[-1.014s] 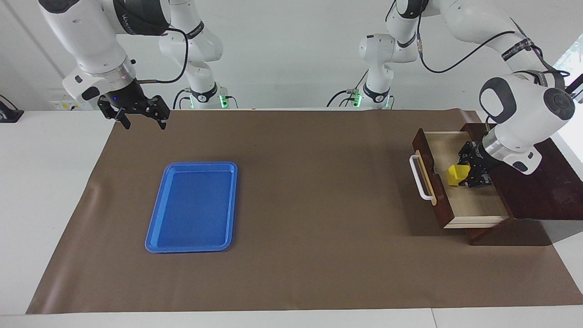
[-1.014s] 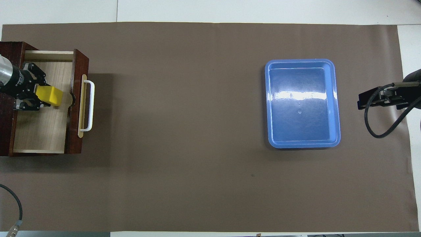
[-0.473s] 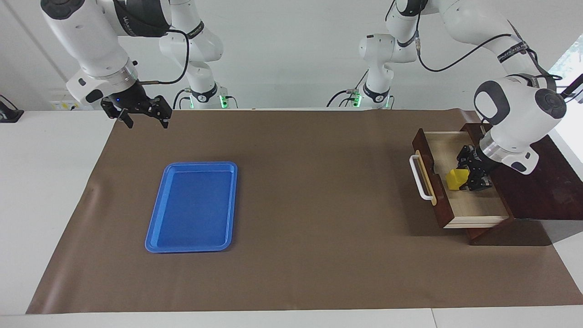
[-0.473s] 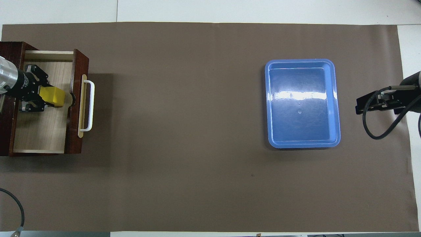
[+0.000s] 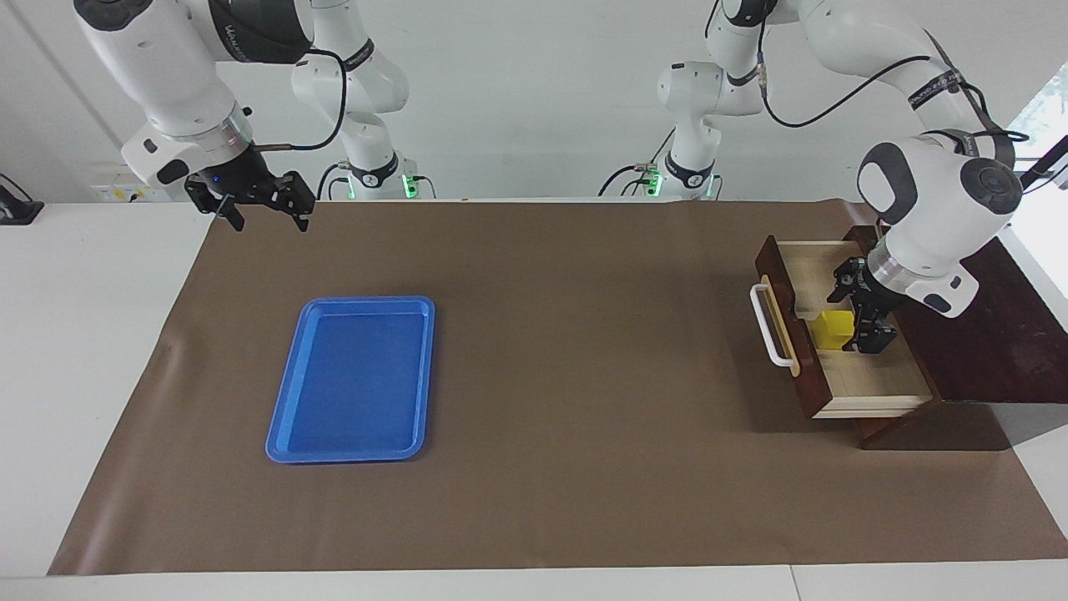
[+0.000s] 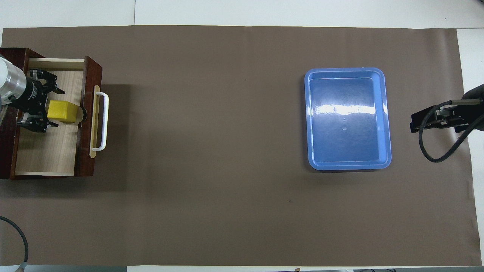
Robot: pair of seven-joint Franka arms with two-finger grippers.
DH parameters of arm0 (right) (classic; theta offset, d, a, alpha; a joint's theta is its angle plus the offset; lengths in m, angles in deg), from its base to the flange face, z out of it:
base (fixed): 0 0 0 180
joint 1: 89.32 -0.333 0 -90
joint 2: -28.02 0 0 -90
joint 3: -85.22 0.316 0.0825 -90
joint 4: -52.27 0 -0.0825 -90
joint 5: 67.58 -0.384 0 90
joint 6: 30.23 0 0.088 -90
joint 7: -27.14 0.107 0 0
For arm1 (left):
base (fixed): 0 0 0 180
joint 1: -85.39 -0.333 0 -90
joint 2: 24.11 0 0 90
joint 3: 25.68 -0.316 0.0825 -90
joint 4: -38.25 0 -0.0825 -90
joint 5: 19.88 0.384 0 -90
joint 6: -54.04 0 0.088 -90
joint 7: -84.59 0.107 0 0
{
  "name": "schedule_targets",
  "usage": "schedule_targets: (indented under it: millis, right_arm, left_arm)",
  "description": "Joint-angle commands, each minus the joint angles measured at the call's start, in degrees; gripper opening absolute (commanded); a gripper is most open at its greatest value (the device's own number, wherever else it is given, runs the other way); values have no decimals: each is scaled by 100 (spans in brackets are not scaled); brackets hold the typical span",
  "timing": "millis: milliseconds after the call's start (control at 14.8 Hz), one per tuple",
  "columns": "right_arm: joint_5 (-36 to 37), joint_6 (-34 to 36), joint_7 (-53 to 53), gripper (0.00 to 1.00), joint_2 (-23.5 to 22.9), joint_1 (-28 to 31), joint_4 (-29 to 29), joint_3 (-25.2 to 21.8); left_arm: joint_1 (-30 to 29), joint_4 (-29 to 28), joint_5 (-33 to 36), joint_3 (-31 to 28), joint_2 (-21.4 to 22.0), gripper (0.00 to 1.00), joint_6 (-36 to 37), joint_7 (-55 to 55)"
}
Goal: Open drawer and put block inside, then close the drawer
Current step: 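Move the left gripper to the white drawer handle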
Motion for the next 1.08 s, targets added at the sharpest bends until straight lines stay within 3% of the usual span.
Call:
schedule_targets:
  millis: [0,406,811,1014]
  right_arm:
    - [-107,12,-99,100,105,104,105,52]
    - [-107,12,-108,100,105,104,105,52]
    - [-107,12,-108,100,105,104,105,52]
    - [-106,12,-108,100,105,104,105,52]
  left_arm:
    - [61,523,142,258,-58,100,526,-405]
    - [70,314,142,777,20,100,421,-1391]
    - [87,-310,142,883,196,100,211,-1418]
    - [78,-347,142,805,214,100,17,-1339]
